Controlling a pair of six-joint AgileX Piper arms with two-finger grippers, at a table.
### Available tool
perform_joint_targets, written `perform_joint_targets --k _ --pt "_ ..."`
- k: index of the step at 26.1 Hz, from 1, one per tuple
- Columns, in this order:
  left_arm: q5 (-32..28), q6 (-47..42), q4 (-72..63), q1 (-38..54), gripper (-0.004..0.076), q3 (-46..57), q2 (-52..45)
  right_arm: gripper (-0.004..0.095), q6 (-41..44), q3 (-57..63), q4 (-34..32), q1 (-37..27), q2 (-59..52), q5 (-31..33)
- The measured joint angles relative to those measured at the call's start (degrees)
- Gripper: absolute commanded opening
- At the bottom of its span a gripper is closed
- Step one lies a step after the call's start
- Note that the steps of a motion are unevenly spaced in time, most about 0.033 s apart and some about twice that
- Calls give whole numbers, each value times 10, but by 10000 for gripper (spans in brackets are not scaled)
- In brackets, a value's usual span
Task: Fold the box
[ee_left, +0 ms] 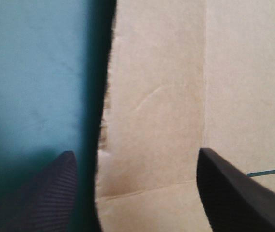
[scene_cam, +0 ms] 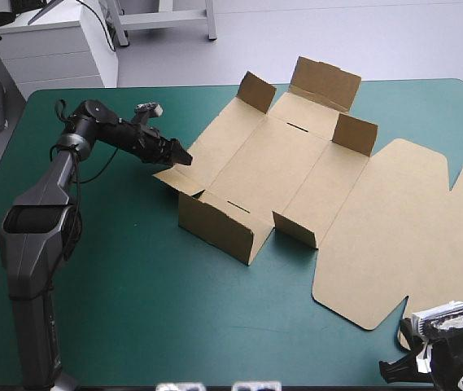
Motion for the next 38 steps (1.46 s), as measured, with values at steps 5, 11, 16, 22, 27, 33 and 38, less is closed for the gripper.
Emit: perform_joint_targets --k 5,11,16,22,27,33,38 --pt "-5 -7 19 -37 464 -4 10 -19 0 0 0 0 0 0" --pt "1 -17 -1 -49 -1 -4 19 -19 0 0 0 0 0 0" --pt "17 -17 -25 -50 -1 -6 15 -19 0 0 0 0 0 0" --pt "17 -39 -25 -51 -1 -6 13 -19 0 0 0 0 0 0" --pt "12 -42 -7 -57 -2 -3 -1 -19 0 0 0 0 0 0" --pt "8 -42 79 -54 -2 4 -73 -19 0 0 0 0 0 0" --pt "8 -42 95 -38 -1 62 -165 -19 0 0 0 0 0 0"
